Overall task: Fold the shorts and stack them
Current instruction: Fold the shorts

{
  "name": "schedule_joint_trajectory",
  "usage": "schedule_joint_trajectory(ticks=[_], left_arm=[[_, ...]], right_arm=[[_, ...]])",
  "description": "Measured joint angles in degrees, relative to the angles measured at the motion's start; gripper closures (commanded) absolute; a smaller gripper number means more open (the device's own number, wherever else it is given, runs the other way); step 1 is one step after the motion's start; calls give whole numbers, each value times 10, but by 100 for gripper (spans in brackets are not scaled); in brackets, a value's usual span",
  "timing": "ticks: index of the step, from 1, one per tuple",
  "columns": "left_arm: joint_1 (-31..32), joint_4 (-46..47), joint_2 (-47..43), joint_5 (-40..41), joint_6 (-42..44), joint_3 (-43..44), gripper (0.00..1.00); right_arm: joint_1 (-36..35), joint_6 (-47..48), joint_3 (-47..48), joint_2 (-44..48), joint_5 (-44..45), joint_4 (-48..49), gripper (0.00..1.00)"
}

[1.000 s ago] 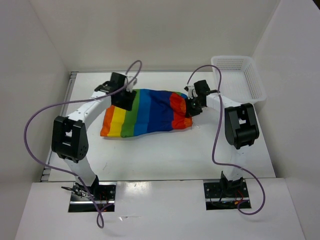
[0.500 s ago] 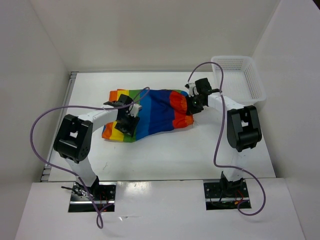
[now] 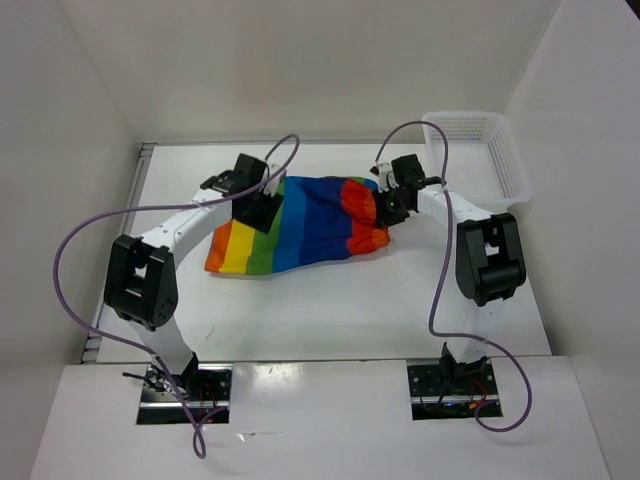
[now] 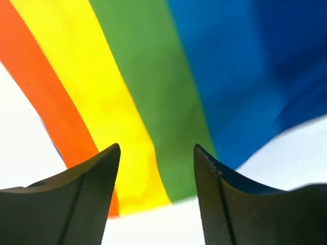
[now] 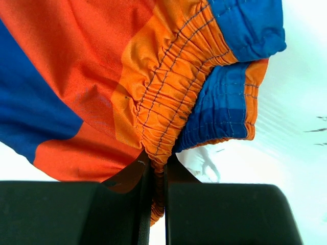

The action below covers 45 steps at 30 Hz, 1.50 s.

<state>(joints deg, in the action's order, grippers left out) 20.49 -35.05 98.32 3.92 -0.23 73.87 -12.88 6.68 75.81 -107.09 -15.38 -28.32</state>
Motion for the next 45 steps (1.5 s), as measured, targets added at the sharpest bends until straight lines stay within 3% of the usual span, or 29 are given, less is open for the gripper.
schedule_joint_trajectory(ticks=[4, 9, 14, 24, 36, 45], left_arm=[[0, 19, 41, -22, 0, 126, 31], [6, 48, 169, -42, 0, 240, 31], [23, 58, 283, -55, 0, 295, 30], [52, 87, 364, -50, 0, 402, 26], [36, 61, 370, -37, 0, 400, 19], [-43, 65, 174, 42, 0, 219, 19]], right_arm=[[1, 19, 0, 11, 1, -3, 100], [1, 38, 0, 26, -1, -9, 100], [1, 50, 0, 31, -2, -13, 100], [1, 55, -1, 31, 2, -19, 100], [3, 105, 12, 33, 3, -41, 100], [27, 141, 11, 74, 40, -58, 100]])
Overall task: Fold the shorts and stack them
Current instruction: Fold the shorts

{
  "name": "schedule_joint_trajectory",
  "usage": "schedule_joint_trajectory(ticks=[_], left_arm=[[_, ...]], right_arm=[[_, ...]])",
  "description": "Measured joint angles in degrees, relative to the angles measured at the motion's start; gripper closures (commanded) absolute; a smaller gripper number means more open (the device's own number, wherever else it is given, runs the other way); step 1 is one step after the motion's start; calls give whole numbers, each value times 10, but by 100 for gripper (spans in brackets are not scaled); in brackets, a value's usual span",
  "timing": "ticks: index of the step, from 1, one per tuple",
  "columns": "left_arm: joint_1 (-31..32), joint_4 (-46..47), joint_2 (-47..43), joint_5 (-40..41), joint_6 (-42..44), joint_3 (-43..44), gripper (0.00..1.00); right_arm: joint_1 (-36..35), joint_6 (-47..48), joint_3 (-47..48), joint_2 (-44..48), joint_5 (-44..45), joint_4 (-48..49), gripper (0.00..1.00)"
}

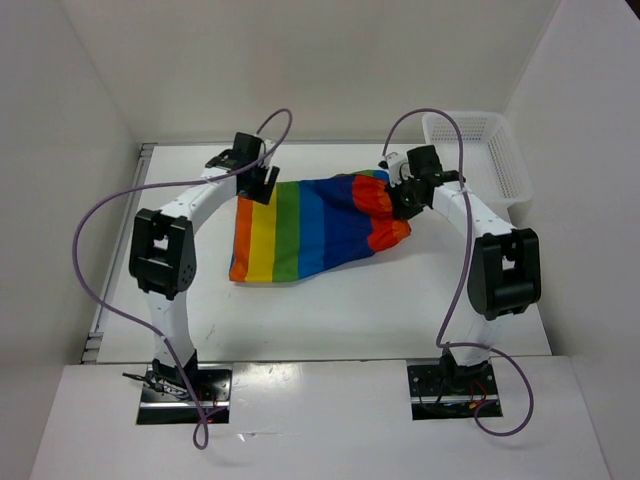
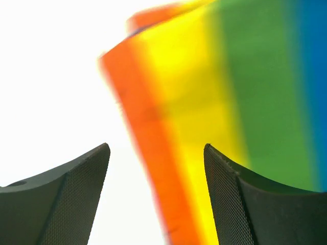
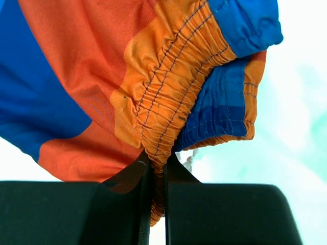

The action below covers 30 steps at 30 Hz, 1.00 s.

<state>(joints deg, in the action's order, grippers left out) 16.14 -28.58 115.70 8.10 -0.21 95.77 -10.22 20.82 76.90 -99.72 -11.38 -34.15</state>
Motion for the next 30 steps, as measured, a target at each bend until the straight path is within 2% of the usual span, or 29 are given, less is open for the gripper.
schedule_joint_trajectory(ticks=[6, 12, 16, 17, 19, 20, 21, 25, 28, 30], left_arm=[[-49, 2, -14, 18, 0, -91, 19], [-41, -10, 1, -76, 0, -102, 18], [-29, -8, 29, -126, 4, -98, 29], [-26, -11, 33, -132, 3, -90, 40], [-22, -3, 40, -160, 3, -83, 51], [-21, -2, 43, -171, 1, -79, 60], [-19, -2, 49, -177, 1, -73, 63], [-6, -5, 79, -202, -1, -32, 73], [14, -3, 93, -214, 0, -12, 78], [28, -2, 96, -219, 0, -7, 78]], right_arm=[[10, 22, 4, 9, 43, -24, 100], [21, 28, 31, 8, 99, -62, 100], [22, 13, 50, 8, 116, -74, 100], [22, 5, 55, 8, 116, -77, 100], [22, -12, 65, 8, 111, -81, 100], [22, -22, 70, 8, 108, -81, 100], [22, -33, 74, 8, 106, -81, 100], [22, -71, 86, 8, 102, -82, 100], [22, -94, 98, 8, 101, -85, 100], [14, -108, 108, 8, 106, -86, 100]])
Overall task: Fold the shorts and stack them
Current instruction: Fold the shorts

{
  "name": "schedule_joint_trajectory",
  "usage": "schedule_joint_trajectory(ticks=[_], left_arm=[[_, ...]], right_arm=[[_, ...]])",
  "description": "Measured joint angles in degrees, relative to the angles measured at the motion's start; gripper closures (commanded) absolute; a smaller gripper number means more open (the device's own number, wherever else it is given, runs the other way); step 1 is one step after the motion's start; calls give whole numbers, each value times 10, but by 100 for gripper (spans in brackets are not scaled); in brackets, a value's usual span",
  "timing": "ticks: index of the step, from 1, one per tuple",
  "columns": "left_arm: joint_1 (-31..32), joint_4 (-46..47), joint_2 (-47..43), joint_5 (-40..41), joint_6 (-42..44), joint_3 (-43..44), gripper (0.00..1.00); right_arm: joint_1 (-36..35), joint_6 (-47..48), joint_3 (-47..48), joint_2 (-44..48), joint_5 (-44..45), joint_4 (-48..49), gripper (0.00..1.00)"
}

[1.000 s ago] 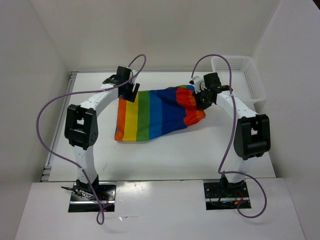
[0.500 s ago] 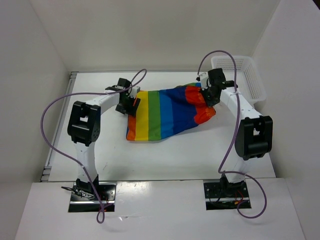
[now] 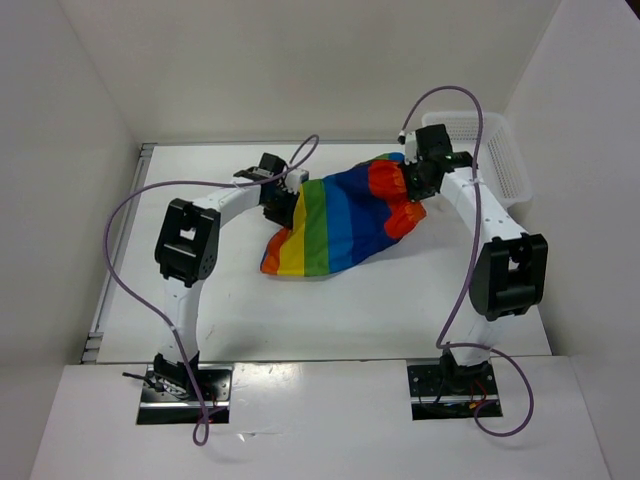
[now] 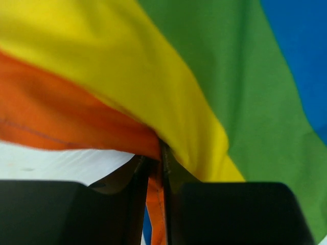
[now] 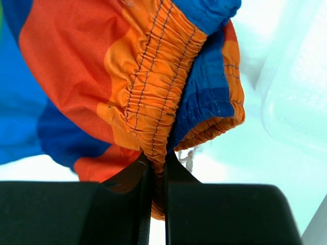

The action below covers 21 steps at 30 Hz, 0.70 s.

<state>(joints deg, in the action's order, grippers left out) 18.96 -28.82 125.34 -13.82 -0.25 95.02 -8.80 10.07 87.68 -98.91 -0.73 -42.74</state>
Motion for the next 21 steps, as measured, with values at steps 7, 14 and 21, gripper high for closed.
schedule_joint_trajectory(ticks=[7, 14, 21], left_arm=[[22, -10, 11, 0, 0, 18, 78], [26, -9, 10, 37, -2, 19, 77], [1, -2, -8, 106, -4, -2, 73]], right_arm=[[-135, -42, 80, -38, 29, -2, 100], [-199, -87, 144, -107, 40, 2, 100], [-240, -122, 167, -142, 42, 2, 100]])
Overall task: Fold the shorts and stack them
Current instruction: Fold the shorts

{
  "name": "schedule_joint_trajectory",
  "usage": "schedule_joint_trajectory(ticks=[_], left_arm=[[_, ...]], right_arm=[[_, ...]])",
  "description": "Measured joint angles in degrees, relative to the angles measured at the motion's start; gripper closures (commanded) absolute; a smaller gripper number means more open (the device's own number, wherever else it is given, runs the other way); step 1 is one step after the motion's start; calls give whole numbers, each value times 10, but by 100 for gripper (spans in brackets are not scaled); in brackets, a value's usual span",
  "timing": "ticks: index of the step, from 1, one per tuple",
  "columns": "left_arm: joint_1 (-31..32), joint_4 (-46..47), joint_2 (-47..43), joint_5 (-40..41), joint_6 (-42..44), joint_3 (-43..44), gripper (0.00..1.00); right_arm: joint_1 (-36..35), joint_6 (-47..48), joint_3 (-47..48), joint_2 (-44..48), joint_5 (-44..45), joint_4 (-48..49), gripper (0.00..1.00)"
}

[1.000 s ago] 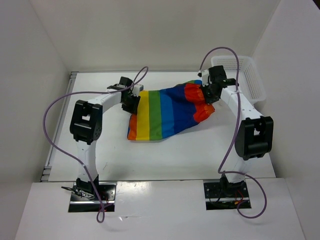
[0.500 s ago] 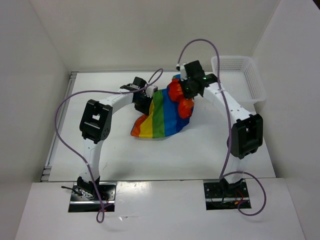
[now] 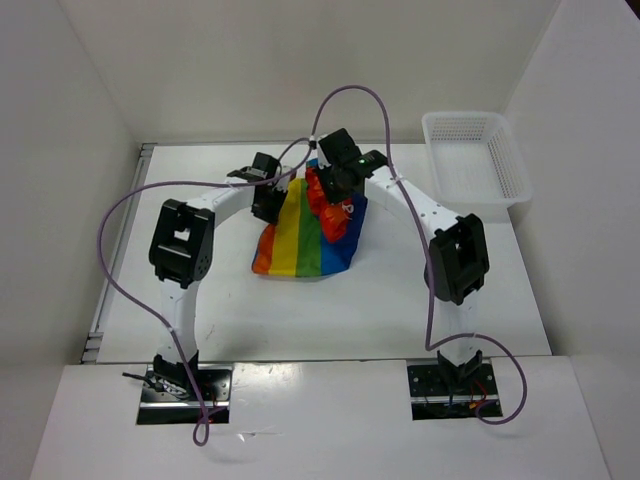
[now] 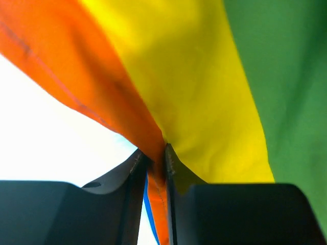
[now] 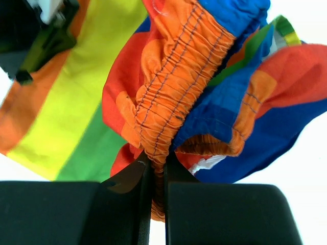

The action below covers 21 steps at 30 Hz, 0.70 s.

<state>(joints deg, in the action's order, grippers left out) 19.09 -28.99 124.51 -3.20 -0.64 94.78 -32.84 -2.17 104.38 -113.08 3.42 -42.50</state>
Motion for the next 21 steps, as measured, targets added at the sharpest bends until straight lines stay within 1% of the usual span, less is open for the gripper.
schedule_joint_trajectory(ticks=[4, 8, 10, 11, 16, 20, 21], left_arm=[[-41, 9, -31, 29, 2, -48, 71], [-70, 12, -43, 24, 2, -68, 71], [-77, 14, -43, 11, 3, -69, 71], [-81, 14, -43, 5, 3, -69, 75], [-105, 11, -36, -47, 3, -62, 82], [-116, -5, -13, -79, 3, -27, 82], [-118, -6, -9, -83, 3, -20, 82]], right_arm=[[-31, 0, 28, -16, 0, 0, 100], [-65, 1, 35, -22, -6, 0, 100], [-78, 1, 38, -32, -6, 1, 100], [-83, 1, 40, -37, -5, 1, 100], [-86, 0, 51, -54, 3, 0, 100], [-94, -8, 101, -78, 7, -2, 100], [-100, -10, 118, -88, 8, 0, 97]])
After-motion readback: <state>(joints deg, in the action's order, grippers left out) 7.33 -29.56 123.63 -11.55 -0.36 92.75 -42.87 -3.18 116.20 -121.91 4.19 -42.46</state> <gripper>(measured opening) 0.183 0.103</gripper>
